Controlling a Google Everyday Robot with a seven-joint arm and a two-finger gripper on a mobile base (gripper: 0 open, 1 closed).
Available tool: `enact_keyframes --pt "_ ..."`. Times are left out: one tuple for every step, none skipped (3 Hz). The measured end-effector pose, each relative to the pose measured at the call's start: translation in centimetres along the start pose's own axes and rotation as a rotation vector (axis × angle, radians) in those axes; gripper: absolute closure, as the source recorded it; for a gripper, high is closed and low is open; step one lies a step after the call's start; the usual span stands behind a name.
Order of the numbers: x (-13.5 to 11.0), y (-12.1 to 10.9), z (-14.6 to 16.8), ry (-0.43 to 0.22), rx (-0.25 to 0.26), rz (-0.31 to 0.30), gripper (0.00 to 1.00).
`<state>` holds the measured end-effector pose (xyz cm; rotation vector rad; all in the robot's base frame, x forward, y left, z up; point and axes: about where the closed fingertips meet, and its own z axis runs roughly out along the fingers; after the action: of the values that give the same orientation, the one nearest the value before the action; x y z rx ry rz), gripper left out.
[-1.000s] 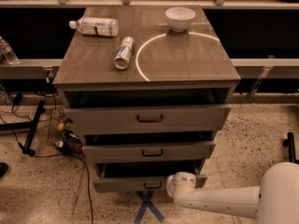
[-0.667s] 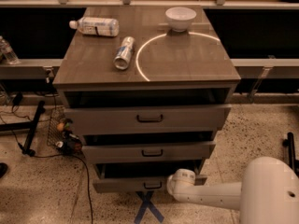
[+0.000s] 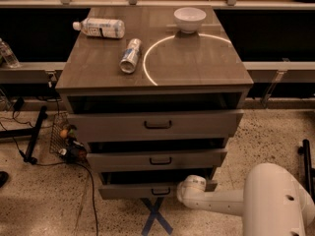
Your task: Close bottom drawer
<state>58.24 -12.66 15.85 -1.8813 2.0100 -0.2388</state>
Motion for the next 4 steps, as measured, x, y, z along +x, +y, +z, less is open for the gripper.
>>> enact_keyframes --pt "0.0 -1.8 -0.5 -0.009 0.048 0.013 1.0" --pt "-0.6 -3.9 -1.1 -0.037 0.117 0.024 1.0" --pt "-1.5 -5.5 -1.5 -0.075 0.172 0.039 1.0" --pt "-2.1 -6.2 -1.3 -0.096 0.191 0.047 1.0"
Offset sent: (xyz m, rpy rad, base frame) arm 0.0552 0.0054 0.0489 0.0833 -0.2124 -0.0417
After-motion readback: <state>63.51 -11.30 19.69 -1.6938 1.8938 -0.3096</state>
